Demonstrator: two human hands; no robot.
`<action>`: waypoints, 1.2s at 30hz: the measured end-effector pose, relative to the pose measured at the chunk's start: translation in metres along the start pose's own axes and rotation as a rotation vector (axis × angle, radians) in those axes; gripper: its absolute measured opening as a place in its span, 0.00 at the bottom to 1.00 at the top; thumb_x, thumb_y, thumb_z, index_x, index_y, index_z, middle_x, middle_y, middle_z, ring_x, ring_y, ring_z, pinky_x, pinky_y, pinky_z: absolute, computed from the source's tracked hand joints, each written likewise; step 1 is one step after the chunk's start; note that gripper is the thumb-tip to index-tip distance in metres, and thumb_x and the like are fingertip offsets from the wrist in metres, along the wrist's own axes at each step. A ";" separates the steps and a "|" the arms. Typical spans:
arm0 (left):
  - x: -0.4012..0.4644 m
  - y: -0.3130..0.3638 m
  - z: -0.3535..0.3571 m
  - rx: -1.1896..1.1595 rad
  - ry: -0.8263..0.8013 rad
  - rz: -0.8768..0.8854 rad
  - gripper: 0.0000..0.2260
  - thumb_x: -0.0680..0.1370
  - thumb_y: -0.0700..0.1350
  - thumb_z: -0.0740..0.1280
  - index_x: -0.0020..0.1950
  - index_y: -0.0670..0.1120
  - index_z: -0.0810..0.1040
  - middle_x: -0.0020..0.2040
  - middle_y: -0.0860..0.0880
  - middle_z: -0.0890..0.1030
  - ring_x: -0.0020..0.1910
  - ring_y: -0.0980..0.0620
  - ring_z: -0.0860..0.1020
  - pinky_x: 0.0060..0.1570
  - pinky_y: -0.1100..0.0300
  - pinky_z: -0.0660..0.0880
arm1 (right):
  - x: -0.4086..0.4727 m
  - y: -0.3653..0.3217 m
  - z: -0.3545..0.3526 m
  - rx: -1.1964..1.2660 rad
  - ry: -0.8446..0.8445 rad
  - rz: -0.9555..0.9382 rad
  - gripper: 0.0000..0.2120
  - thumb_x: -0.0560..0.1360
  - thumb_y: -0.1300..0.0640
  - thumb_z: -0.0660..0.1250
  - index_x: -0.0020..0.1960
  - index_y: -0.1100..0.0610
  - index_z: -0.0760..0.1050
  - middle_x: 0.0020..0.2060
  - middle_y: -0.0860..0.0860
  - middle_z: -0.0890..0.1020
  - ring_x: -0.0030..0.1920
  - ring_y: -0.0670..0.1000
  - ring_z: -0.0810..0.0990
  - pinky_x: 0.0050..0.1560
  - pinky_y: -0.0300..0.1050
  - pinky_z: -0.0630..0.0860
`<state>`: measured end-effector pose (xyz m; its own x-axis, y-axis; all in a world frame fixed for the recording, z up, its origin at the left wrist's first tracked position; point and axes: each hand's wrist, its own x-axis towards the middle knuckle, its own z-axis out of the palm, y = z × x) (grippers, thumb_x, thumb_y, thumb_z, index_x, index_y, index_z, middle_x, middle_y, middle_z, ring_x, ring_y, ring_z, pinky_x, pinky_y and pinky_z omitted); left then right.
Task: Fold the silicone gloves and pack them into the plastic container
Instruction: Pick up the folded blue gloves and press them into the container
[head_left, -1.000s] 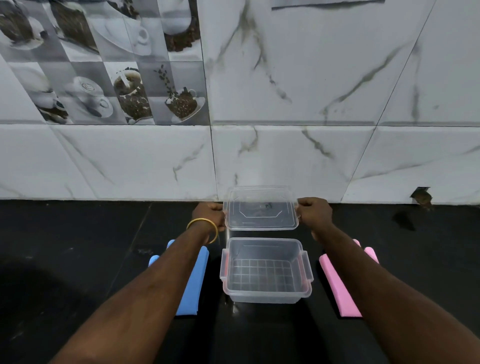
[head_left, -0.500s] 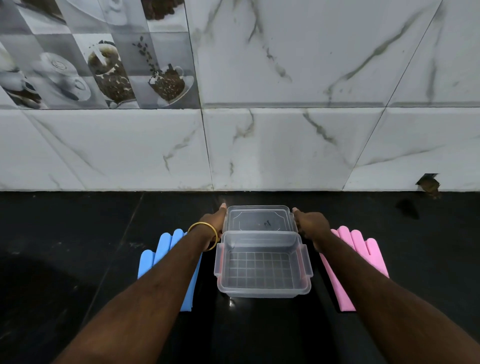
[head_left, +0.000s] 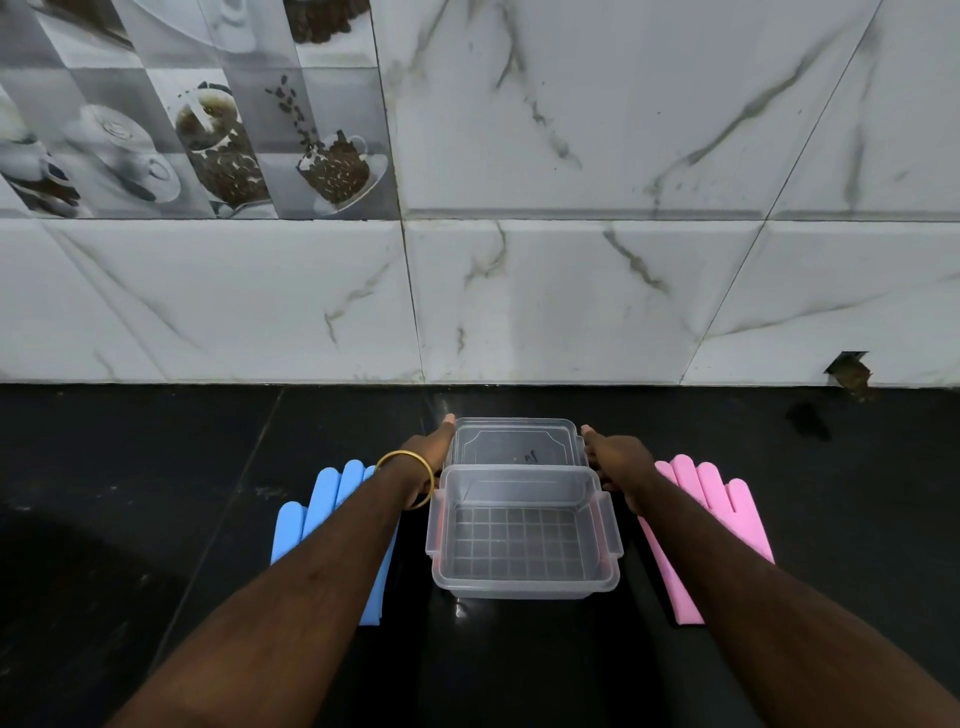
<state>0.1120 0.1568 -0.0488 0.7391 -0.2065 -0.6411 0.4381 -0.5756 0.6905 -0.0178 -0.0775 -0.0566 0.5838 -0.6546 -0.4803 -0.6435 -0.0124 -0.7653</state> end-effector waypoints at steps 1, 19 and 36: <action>-0.002 0.001 -0.001 0.013 0.005 0.010 0.37 0.76 0.69 0.55 0.69 0.39 0.72 0.64 0.39 0.78 0.60 0.40 0.78 0.64 0.47 0.74 | -0.002 -0.002 0.000 -0.022 0.003 -0.018 0.24 0.78 0.42 0.65 0.45 0.64 0.82 0.43 0.60 0.85 0.38 0.55 0.80 0.39 0.47 0.77; -0.117 0.029 -0.036 0.919 0.793 0.895 0.34 0.77 0.60 0.58 0.78 0.44 0.56 0.80 0.41 0.42 0.78 0.39 0.39 0.73 0.41 0.51 | -0.122 -0.066 0.004 -0.929 0.522 -0.893 0.40 0.80 0.43 0.60 0.82 0.58 0.45 0.81 0.60 0.47 0.81 0.62 0.46 0.78 0.57 0.55; -0.163 -0.015 -0.104 0.975 0.990 0.803 0.41 0.77 0.61 0.59 0.79 0.45 0.39 0.77 0.43 0.31 0.77 0.40 0.34 0.74 0.39 0.46 | -0.191 -0.088 0.076 -0.946 0.383 -1.023 0.49 0.76 0.35 0.61 0.80 0.55 0.33 0.79 0.57 0.33 0.80 0.62 0.38 0.79 0.59 0.49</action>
<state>0.0380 0.2814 0.0796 0.8002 -0.3436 0.4915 -0.3998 -0.9166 0.0101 -0.0351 0.1056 0.0697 0.9120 -0.2098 0.3525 -0.2021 -0.9776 -0.0591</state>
